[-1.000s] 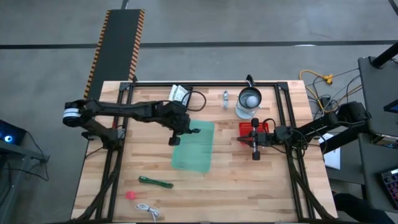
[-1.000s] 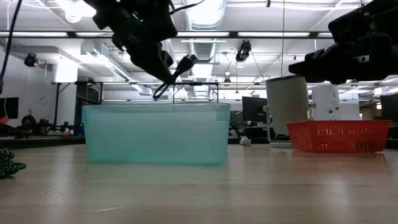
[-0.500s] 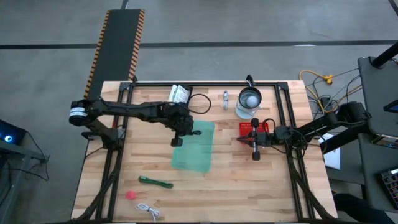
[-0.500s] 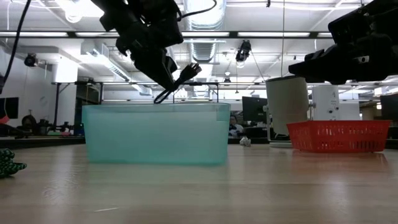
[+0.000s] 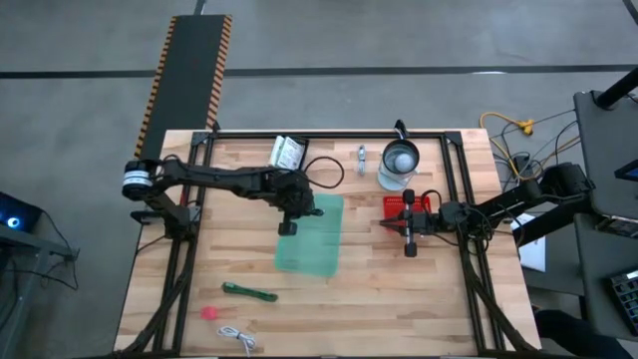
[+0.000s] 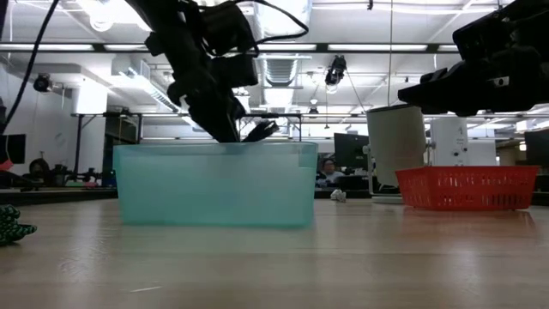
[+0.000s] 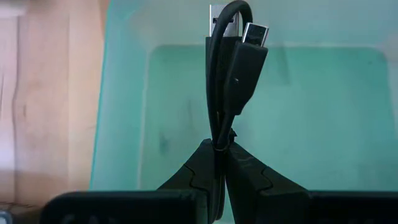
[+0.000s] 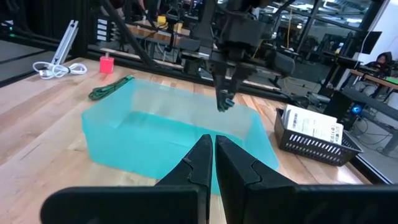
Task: Pick and place items into bin
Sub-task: Put the black charger cable into the green bin
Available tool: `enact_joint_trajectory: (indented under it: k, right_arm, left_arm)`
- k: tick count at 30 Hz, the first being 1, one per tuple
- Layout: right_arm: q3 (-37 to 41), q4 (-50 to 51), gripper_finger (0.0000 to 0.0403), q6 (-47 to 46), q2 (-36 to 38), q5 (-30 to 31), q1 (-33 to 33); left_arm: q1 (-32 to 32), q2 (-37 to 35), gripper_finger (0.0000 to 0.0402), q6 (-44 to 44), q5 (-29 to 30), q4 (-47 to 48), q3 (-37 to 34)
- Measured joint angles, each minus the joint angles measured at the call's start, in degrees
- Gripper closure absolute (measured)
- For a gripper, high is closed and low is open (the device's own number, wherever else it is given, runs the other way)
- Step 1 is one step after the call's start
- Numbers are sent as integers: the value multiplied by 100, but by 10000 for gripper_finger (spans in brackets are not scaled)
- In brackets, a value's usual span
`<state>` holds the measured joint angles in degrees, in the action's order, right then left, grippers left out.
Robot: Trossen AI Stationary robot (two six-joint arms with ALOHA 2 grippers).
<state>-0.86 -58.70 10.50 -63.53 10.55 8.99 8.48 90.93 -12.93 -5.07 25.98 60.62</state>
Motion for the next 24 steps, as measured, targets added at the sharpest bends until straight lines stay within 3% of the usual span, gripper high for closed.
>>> enact_joint_trajectory:
  k: [24]
  right_arm:
    - [0, 4, 394, 19, 0, 3, 1]
  left_arm:
    - [14, 650, 391, 17, 324, -193, 0]
